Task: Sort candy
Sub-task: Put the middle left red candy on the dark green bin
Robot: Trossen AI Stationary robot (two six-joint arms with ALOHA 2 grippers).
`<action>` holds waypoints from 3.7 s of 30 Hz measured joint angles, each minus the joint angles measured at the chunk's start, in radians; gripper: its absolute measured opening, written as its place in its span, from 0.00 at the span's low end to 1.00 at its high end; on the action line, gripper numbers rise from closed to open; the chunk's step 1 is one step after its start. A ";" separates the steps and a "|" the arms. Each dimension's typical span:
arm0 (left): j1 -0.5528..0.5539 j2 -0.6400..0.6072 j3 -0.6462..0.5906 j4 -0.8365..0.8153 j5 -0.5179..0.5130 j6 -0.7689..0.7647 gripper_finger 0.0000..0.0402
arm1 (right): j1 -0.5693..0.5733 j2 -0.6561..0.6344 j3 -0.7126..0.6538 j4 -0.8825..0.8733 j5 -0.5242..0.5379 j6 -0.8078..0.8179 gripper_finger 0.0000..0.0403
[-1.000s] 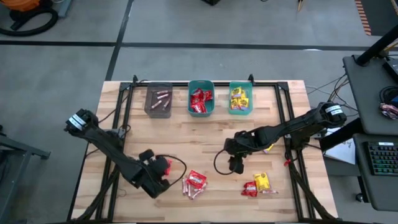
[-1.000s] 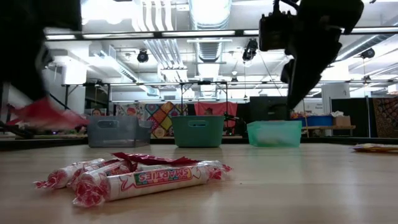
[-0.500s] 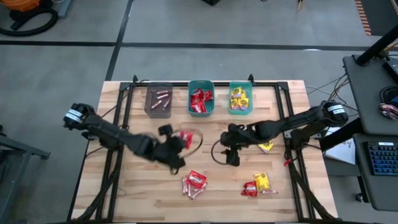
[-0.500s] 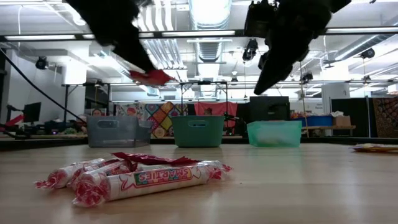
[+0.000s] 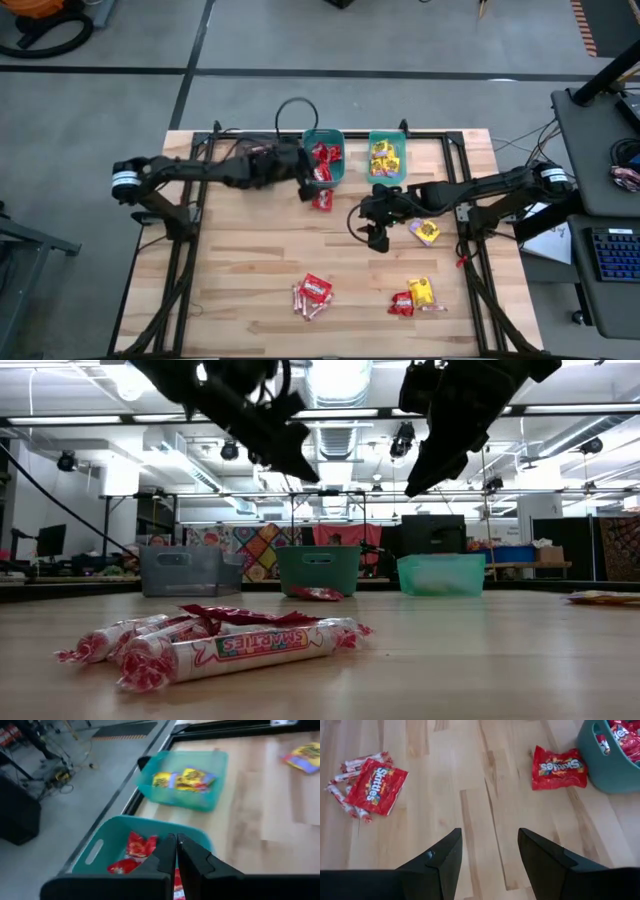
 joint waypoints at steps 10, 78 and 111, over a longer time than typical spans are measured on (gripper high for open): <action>0.060 0.018 -0.001 -0.036 0.042 -0.012 0.00 | -0.016 0.013 0.000 0.047 -0.002 0.012 0.46; -0.180 -0.499 -0.473 0.311 0.074 -0.133 0.00 | -0.101 0.670 0.101 0.572 0.429 0.475 0.31; -0.187 -0.605 -0.442 0.098 0.047 -0.152 0.00 | -0.147 0.242 0.119 0.436 0.272 0.133 0.03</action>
